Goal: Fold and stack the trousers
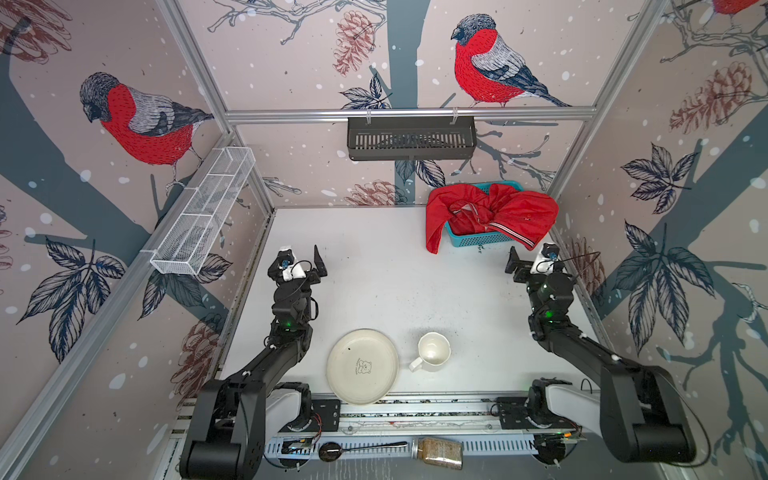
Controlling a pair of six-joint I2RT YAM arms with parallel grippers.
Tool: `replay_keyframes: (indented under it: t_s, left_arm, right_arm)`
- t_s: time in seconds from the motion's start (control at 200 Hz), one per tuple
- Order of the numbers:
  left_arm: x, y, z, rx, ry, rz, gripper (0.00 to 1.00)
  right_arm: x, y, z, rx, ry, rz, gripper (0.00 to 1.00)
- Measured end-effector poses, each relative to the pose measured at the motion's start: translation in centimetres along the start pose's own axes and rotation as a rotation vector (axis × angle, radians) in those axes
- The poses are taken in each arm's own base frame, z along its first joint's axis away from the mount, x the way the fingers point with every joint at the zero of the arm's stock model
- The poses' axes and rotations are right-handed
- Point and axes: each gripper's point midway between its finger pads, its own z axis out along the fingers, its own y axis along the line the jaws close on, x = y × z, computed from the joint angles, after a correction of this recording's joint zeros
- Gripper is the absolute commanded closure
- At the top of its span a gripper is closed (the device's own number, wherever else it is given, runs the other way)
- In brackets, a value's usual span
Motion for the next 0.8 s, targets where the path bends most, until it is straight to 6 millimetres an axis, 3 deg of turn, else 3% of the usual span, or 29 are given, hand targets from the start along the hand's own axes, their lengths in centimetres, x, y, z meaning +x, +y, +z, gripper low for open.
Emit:
replay_keyframes:
  t_s: [0.15,0.29,0.405,0.55,0.8]
  left_arm:
    - [-2.6,-3.3,2.7,0.136,0.104,-0.078,0.02]
    - [-1.0,-6.9,3.7,0.312,0.290,-0.107,0.02]
    - [1.2,-9.4,2.9,0.457,0.419,-0.136,0.02]
    - [2.4,-12.2,2.7,0.621,0.514,-0.189,0.02]
    - [4.8,-14.1,1.9,0.741,0.613,-0.252,0.02]
  right_arm:
    - [-4.7,1.4,2.7,-0.072,0.015,-0.062,0.01]
    - [-5.8,2.5,7.2,-0.142,0.147,-0.196,0.01]
    - [-3.5,3.4,9.9,-0.221,0.303,-0.321,0.01]
    - [0.3,4.1,12.4,-0.326,0.482,-0.436,0.01]
    - [6.2,5.4,16.7,-0.449,0.654,-0.551,0.01]
